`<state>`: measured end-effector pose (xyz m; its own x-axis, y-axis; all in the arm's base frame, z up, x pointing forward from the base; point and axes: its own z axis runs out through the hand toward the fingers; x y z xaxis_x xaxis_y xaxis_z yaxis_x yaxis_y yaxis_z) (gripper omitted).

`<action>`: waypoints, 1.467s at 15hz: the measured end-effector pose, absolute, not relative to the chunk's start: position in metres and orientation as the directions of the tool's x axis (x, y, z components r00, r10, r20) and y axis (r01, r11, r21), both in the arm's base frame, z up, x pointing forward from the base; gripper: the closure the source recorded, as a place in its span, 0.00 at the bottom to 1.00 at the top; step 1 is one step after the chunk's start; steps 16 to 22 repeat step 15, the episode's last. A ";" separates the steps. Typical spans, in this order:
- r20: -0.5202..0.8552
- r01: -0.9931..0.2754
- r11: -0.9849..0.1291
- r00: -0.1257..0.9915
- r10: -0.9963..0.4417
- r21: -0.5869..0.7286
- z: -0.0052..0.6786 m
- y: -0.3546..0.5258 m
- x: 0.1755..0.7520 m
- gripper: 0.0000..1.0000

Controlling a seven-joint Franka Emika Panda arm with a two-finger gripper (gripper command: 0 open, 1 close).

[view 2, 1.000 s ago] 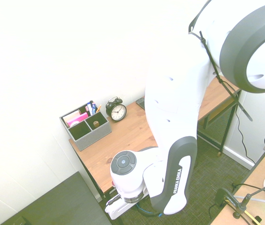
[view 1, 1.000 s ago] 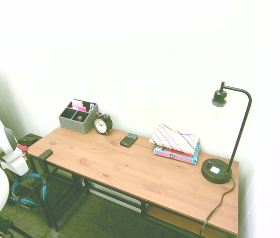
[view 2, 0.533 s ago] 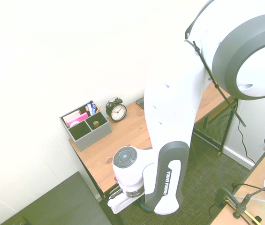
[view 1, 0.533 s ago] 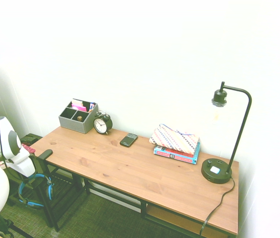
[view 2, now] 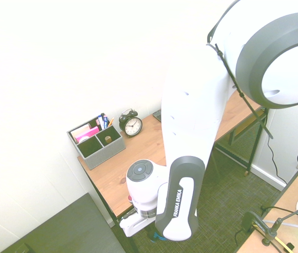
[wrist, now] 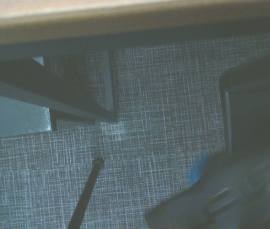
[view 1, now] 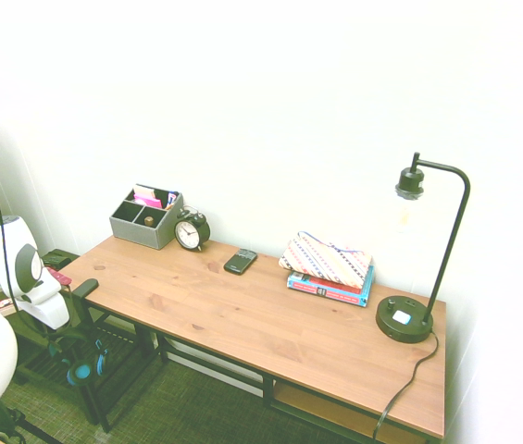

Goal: Hang the headphone

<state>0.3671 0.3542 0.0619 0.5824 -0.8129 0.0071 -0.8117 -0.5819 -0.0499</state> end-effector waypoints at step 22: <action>-0.114 -0.604 -0.794 0.796 -0.595 -0.068 0.381 0.050 0.428 0.00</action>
